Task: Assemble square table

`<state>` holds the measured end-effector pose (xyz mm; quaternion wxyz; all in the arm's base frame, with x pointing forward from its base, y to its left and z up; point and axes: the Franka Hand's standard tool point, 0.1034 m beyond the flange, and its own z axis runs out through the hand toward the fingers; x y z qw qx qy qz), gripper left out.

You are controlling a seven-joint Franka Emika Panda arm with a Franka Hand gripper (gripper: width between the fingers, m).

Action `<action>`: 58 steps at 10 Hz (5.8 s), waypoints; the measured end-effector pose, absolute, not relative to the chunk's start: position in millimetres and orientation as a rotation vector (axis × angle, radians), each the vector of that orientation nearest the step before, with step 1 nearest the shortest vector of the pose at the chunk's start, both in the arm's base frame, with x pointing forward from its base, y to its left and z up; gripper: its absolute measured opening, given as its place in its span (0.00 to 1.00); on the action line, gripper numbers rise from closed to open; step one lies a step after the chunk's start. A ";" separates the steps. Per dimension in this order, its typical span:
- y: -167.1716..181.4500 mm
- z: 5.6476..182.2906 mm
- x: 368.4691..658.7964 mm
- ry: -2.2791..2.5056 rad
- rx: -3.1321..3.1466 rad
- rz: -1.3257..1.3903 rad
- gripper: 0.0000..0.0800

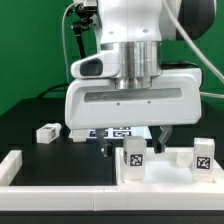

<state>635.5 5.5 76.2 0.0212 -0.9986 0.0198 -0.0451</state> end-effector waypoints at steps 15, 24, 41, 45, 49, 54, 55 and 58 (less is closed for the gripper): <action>-9.2 71.9 626.2 2.021 -2.232 0.046 0.36; 9.7 71.5 628.6 0.498 -3.039 -0.090 0.81; -1.3 68.3 626.8 2.299 -1.967 0.075 0.36; 1.0 68.6 626.4 2.462 -1.763 0.090 0.38; 7.4 68.3 627.1 2.288 -1.993 0.056 0.77; 22.4 68.5 622.6 1.809 -2.465 0.001 0.81; 19.2 68.2 621.4 1.533 -2.666 -0.012 0.81; 2.8 67.8 624.1 0.849 -2.969 -0.057 0.81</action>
Offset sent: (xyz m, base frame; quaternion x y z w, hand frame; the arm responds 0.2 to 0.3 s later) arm 0.0000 0.0000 0.0000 0.0000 0.0000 0.1296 0.9916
